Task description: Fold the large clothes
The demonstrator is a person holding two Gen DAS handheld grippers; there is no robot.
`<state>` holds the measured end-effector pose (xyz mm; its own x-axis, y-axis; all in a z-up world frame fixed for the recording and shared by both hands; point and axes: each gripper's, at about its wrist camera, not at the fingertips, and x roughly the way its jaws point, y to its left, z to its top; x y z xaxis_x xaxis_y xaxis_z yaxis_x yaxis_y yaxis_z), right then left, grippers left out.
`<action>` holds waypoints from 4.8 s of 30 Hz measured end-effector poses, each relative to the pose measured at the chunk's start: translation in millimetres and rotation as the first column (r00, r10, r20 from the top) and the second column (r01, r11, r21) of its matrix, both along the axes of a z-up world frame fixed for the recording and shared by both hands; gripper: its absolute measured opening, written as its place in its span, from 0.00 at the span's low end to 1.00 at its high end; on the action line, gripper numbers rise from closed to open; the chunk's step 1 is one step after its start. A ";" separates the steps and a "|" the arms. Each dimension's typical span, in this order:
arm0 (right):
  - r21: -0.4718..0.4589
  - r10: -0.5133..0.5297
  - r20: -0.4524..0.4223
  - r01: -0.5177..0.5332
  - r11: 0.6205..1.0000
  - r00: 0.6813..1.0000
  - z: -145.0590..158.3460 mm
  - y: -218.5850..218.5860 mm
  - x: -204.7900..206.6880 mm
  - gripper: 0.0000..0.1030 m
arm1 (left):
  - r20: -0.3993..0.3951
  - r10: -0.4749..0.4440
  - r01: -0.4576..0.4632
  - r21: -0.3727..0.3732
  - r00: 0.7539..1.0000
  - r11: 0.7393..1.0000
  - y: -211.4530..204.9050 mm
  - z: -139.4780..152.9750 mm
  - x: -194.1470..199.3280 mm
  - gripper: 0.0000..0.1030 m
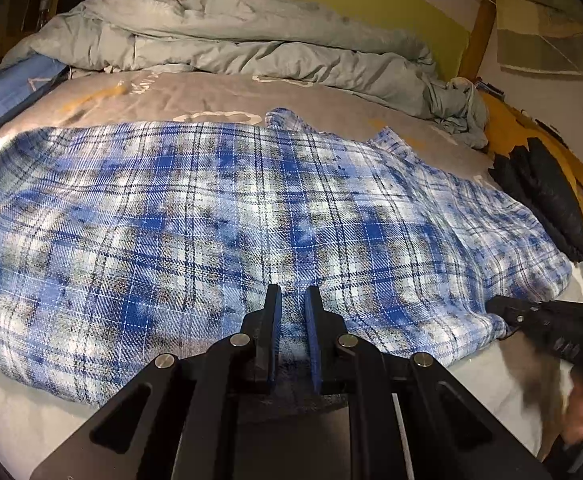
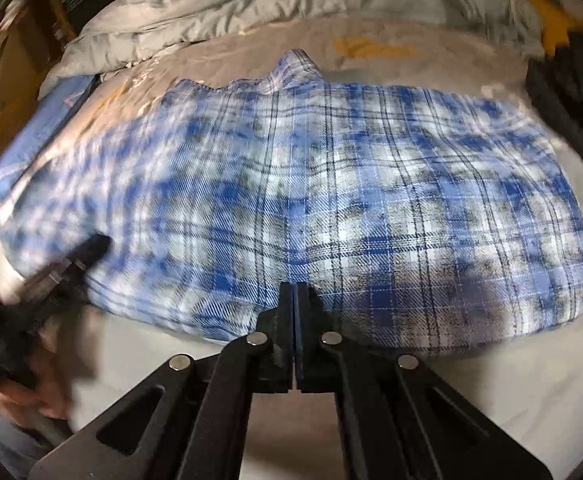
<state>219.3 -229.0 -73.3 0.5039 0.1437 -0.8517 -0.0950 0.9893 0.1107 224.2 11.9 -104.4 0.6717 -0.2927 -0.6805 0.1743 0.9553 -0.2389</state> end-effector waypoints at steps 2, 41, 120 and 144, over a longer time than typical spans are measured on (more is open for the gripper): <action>-0.060 0.011 0.053 -0.008 0.998 0.999 -1.4 8.3 -3.2 0.00 | -0.008 -0.015 0.015 -0.013 1.000 1.000 2.5 1.6 -0.6 0.15; 0.036 0.027 0.114 -0.031 0.999 0.993 -0.8 -5.3 -9.9 0.00 | -0.181 -0.076 0.057 -0.109 0.981 0.992 28.2 3.8 -3.7 0.14; 0.028 -0.044 0.203 0.039 0.999 0.978 28.8 132.7 6.9 0.09 | 0.185 0.110 -0.072 -0.200 0.977 0.977 121.1 81.0 -53.1 0.15; 0.190 -0.010 0.217 -0.032 0.981 0.976 57.9 94.7 -0.9 0.25 | -0.189 0.350 -0.367 -0.065 0.918 0.928 196.8 17.1 -2.4 0.85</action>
